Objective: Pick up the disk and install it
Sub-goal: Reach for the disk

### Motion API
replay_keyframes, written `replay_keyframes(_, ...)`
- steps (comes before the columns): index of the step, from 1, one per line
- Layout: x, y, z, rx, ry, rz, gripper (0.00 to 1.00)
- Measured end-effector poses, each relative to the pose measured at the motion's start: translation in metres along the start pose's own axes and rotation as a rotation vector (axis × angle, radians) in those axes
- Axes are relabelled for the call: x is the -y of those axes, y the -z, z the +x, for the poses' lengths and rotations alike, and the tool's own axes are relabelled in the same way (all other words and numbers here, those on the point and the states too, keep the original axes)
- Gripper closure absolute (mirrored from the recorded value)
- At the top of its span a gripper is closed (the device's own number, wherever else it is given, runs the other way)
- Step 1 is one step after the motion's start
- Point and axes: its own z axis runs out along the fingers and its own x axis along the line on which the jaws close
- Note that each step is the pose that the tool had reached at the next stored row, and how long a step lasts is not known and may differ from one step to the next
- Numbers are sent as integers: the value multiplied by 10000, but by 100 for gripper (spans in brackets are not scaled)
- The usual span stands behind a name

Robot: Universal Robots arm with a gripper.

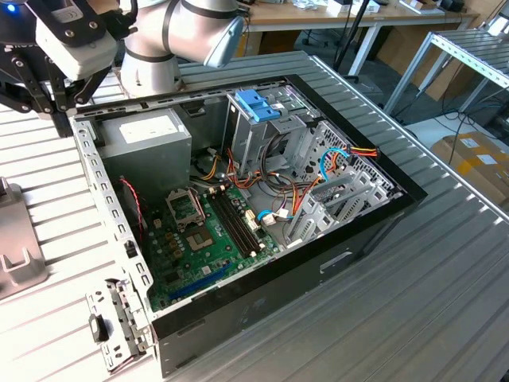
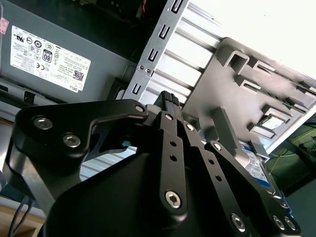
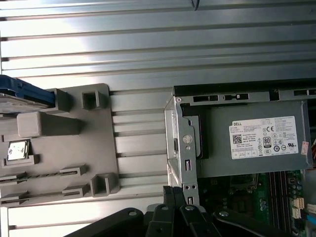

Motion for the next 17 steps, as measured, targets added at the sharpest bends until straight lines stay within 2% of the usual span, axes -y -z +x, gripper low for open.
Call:
replay_keyframes(2,4,1,53,0,1,0,89)
replay_keyframes(17,8,3,111,0,0,0,89)
